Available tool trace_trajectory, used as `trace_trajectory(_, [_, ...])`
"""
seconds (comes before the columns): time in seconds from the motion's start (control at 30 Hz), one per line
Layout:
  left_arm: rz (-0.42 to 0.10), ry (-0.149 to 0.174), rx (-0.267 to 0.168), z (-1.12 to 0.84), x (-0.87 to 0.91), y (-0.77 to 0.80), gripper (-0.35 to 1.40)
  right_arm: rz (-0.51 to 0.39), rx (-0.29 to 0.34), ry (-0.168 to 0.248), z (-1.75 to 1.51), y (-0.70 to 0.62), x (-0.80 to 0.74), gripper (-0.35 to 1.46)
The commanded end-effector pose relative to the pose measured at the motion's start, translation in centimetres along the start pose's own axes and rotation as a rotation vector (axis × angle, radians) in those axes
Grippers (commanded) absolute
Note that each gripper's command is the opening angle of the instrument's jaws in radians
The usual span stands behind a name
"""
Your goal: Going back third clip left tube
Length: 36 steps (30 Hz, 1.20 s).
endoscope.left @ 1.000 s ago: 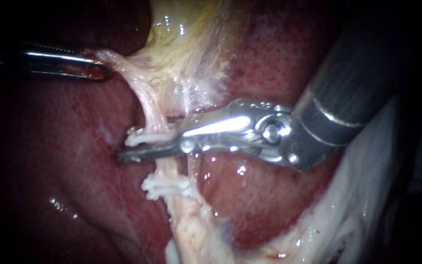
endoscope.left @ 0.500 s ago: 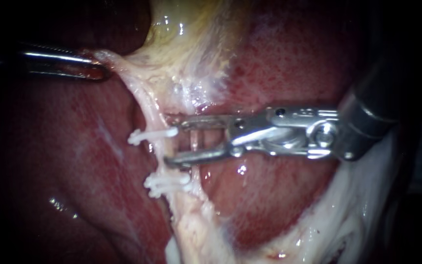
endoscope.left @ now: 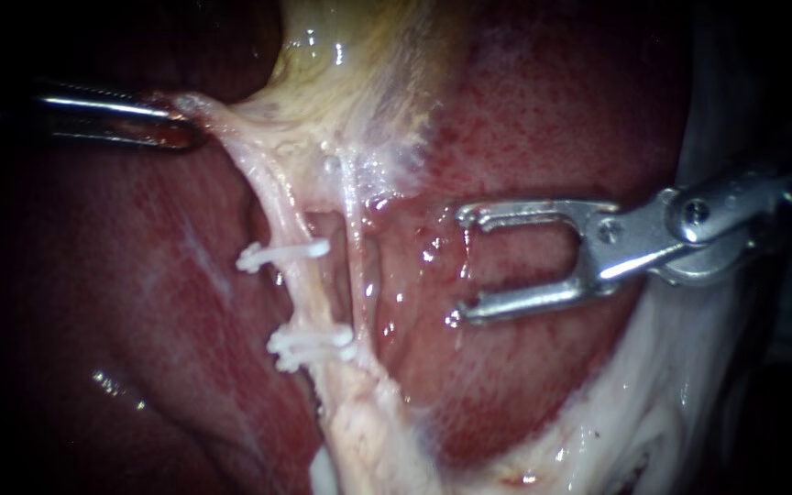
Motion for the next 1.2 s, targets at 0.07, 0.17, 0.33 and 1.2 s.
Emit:
trace_trajectory(0.07, [0.001,0.0,0.001,0.02,-0.01,-0.01,-0.35,-0.002,0.003,0.001,-0.04,-0.01,-0.02,0.5])
trace_trajectory(0.17, [0.003,0.001,0.004,0.06,-0.05,-0.02,-0.35,-0.003,0.005,0.001,-0.08,-0.03,-0.04,0.5])
trace_trajectory(0.33, [0.01,0.002,0.013,0.21,-0.17,-0.06,-0.35,-0.005,0.006,0.001,-0.09,-0.04,-0.06,0.5])
trace_trajectory(1.2, [0.009,-0.015,-0.004,0.56,-0.44,-0.21,-0.35,-0.006,0.006,0.0,-0.14,-0.07,-0.07,0.5])
